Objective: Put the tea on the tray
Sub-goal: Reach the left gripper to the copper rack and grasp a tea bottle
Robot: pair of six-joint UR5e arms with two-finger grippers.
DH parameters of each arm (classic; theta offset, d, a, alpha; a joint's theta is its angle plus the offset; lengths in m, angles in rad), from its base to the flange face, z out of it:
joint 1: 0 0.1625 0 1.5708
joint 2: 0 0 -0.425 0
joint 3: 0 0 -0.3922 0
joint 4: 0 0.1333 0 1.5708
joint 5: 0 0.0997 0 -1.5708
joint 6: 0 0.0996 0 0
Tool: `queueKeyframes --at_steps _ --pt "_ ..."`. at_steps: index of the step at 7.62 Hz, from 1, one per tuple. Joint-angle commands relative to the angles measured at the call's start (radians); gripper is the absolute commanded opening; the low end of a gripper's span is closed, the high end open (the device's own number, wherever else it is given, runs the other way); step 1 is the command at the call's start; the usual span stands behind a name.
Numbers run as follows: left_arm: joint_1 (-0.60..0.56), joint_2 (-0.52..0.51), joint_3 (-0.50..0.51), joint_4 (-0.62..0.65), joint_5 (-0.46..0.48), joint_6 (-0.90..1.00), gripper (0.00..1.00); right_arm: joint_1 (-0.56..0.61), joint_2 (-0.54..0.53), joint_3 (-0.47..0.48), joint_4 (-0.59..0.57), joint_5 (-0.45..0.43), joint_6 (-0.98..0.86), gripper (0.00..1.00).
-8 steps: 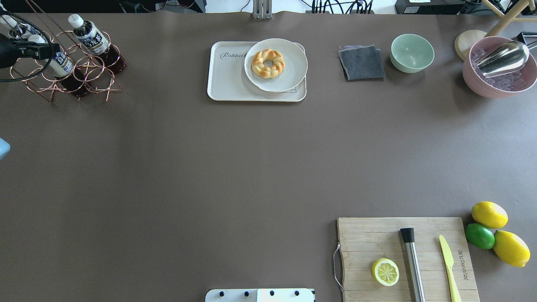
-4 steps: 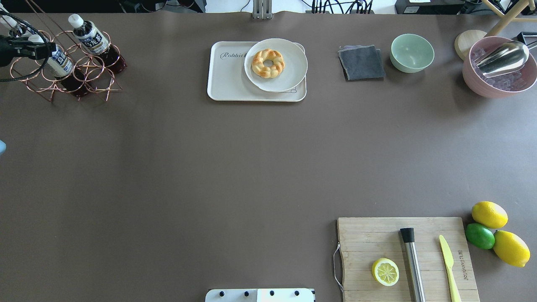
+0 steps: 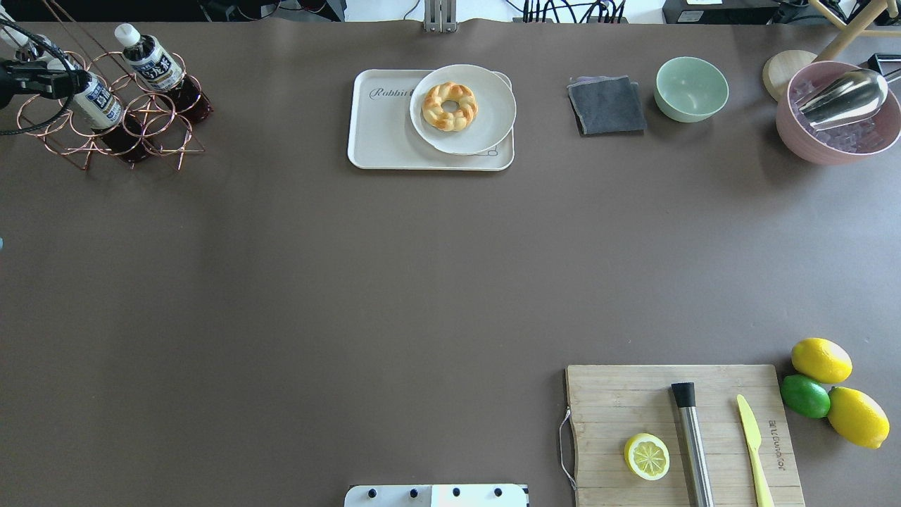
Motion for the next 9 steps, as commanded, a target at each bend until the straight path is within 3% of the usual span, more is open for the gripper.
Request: queueKeyframes --at_steps 1,7,9 --pt "-0.007 0.001 0.003 0.0 -0.003 0.01 0.62 0.0 0.0 0.0 0.0 0.0 0.0 1.0" --pt "-0.007 -0.011 0.014 0.001 0.003 -0.001 0.59 0.0 0.0 0.0 0.0 -0.002 0.0 1.0" --pt "-0.007 -0.013 0.017 0.001 0.004 -0.002 0.53 0.0 0.0 0.0 0.0 -0.002 0.0 1.0"
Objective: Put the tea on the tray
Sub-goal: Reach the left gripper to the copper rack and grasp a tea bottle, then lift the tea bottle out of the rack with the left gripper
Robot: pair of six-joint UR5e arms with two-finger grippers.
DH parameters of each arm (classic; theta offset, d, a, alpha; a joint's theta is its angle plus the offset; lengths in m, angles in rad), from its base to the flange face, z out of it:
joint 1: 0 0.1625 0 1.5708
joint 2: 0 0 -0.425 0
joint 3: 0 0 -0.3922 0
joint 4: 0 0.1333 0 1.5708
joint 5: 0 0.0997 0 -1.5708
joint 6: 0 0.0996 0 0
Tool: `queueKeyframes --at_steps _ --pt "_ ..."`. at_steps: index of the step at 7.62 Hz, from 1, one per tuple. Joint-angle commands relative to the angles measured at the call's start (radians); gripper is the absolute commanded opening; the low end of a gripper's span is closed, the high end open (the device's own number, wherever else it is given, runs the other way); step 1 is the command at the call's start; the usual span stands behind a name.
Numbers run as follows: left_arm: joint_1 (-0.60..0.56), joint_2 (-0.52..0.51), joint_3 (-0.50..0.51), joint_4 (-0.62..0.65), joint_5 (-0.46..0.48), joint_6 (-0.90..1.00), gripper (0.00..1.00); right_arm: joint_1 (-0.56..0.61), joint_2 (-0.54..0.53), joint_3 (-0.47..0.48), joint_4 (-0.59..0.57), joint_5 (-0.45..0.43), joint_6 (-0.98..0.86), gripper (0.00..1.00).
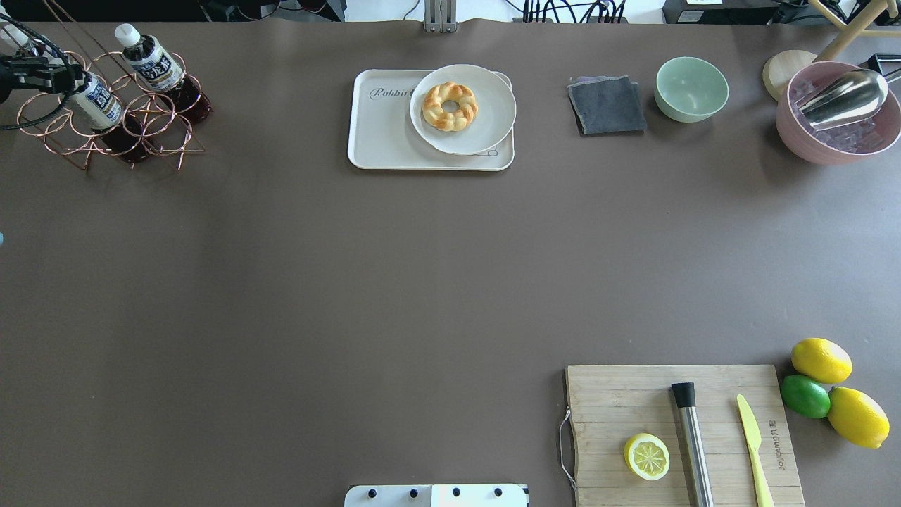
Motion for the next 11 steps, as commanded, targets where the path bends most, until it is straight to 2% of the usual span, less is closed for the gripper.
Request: queueKeyframes --at_steps 1,2,3,5,6,8,11 --pt "0.0 -0.002 0.002 0.0 -0.001 -0.003 0.37 0.0 0.0 0.0 0.0 0.0 0.0 1.0" --pt "0.0 -0.002 0.001 -0.001 -0.001 -0.003 0.14 0.0 0.0 0.0 0.0 0.001 0.0 1.0" --pt "0.0 0.0 -0.004 -0.001 -0.004 -0.003 0.0 0.0 0.0 0.0 0.0 0.002 0.0 1.0" --pt "-0.002 0.004 -0.024 0.0 -0.006 -0.003 0.0 0.0 0.0 0.0 0.0 0.001 0.0 1.0" --pt "-0.018 0.007 -0.033 0.005 -0.038 -0.002 0.0 0.0 0.0 0.0 0.0 0.002 0.0 1.0" --pt "-0.133 0.004 -0.053 0.028 -0.201 -0.002 0.0 0.0 -0.002 0.0 0.0 0.002 -0.002 1.0" --pt "-0.285 0.012 -0.229 0.214 -0.383 0.012 0.0 0.0 -0.002 0.0 0.0 0.002 -0.002 1.0"
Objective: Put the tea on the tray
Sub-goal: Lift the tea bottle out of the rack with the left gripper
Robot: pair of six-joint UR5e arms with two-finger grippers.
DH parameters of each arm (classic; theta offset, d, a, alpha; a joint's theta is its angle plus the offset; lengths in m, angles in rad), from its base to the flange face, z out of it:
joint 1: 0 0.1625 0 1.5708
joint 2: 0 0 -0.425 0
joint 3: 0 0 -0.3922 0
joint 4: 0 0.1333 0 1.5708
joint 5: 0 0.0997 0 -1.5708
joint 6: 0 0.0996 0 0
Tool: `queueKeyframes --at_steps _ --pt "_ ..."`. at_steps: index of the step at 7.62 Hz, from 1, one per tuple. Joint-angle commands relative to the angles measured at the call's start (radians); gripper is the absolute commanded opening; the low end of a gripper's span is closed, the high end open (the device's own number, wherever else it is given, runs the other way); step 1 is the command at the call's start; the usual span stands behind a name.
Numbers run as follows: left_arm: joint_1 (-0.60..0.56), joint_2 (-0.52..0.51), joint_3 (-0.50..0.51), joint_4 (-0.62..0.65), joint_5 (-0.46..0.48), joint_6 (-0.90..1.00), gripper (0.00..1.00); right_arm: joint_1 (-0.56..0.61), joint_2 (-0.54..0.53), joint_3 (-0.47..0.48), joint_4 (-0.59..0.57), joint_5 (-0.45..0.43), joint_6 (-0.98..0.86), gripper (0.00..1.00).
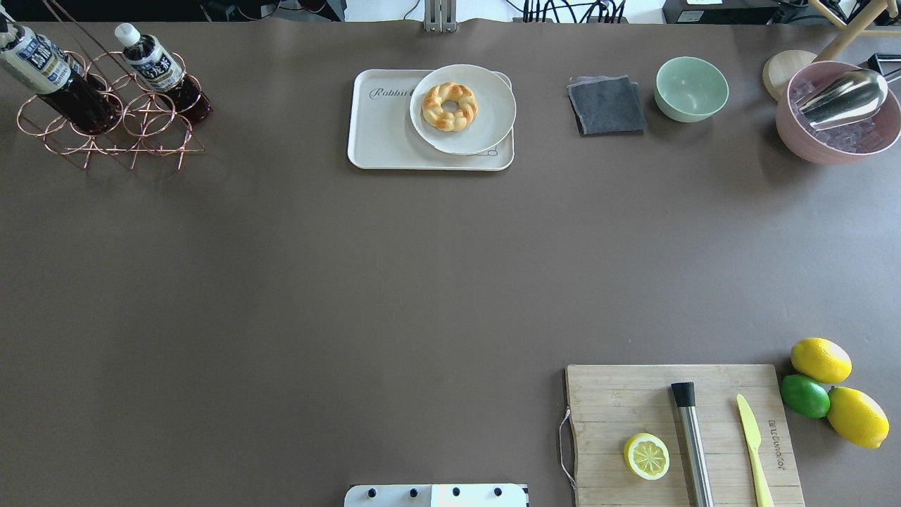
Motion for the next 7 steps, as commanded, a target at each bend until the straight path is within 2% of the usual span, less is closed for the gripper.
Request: queueKeyframes --at_steps 1,3,5,7 --pt "-0.11 0.003 -0.135 0.114 -0.127 0.006 0.0 0.0 0.0 0.0 0.0 0.0 0.0 1.0" --pt "-0.13 0.034 -0.222 0.105 -0.124 0.006 0.0 0.0 -0.003 0.0 0.005 0.0 0.0 1.0" --pt "-0.088 0.03 -0.3 0.087 -0.117 0.015 0.0 0.0 -0.005 -0.002 0.008 0.0 -0.001 1.0" --pt "0.141 0.023 -0.36 0.006 0.077 0.09 0.0 0.0 -0.006 -0.002 0.008 0.0 -0.001 1.0"
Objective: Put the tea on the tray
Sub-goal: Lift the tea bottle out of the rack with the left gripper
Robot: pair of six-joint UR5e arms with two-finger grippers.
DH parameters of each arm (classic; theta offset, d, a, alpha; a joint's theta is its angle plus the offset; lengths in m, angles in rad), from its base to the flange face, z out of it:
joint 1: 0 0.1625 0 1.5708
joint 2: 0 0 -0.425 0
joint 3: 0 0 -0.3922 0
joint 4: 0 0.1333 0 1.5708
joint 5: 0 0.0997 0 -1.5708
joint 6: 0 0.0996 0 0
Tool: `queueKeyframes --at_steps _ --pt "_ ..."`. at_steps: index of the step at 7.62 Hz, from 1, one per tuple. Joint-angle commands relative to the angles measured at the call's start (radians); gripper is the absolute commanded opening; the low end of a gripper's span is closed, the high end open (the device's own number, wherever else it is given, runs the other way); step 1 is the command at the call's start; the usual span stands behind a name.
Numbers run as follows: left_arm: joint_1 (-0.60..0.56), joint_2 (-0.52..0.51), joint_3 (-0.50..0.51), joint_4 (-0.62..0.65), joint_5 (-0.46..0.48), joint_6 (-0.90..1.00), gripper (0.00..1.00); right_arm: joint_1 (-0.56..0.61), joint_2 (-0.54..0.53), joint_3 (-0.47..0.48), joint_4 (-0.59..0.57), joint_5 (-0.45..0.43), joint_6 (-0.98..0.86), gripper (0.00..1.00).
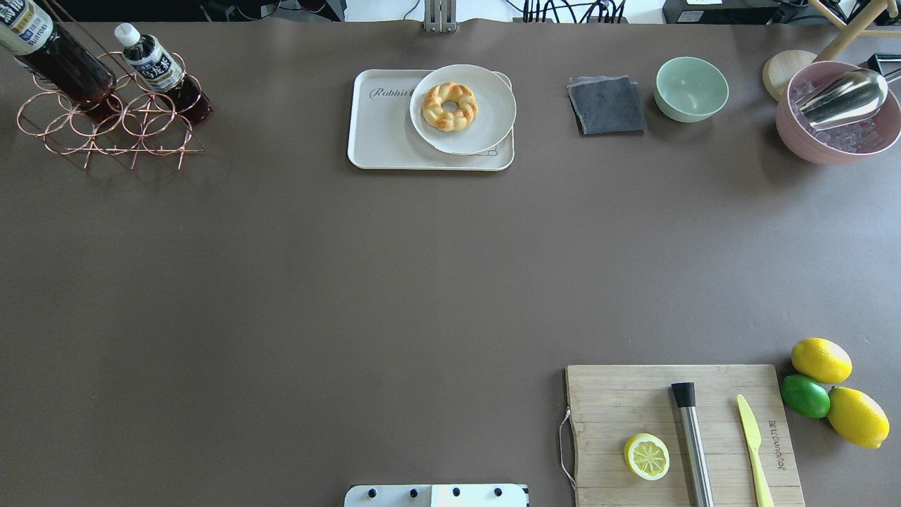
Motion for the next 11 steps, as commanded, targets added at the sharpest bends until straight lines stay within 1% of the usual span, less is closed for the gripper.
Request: queueKeyframes --at_steps 1,2,3,4,5,6,8,11 --pt "0.303 -0.032 -0.066 -0.062 0.227 0.074 0.0 0.0 -0.002 0.0 0.0 0.0 0.001 1.0" --pt "0.448 -0.094 -0.062 -0.025 0.348 0.073 0.0 0.001 -0.003 0.001 0.0 0.002 0.001 1.0" --pt "0.58 -0.177 -0.065 0.101 0.468 0.073 0.0 0.0 -0.003 0.001 0.0 0.002 0.001 1.0" --pt "0.703 -0.298 -0.065 0.264 0.548 0.062 0.0 0.0 -0.003 0.001 0.0 0.003 0.001 1.0" --pt "0.812 -0.37 -0.054 0.387 0.631 0.053 0.0 0.0 -0.002 0.001 0.0 0.003 0.002 1.0" --pt "0.901 -0.409 -0.033 0.408 0.704 0.053 0.0 0.0 -0.002 0.001 0.0 0.003 0.002 1.0" --pt "0.954 -0.425 -0.007 0.409 0.716 0.051 0.0 0.0 0.001 0.001 0.0 0.005 0.002 1.0" --pt "0.971 -0.422 0.029 0.405 0.721 0.035 0.0 0.0 0.0 0.001 0.0 0.005 0.001 1.0"
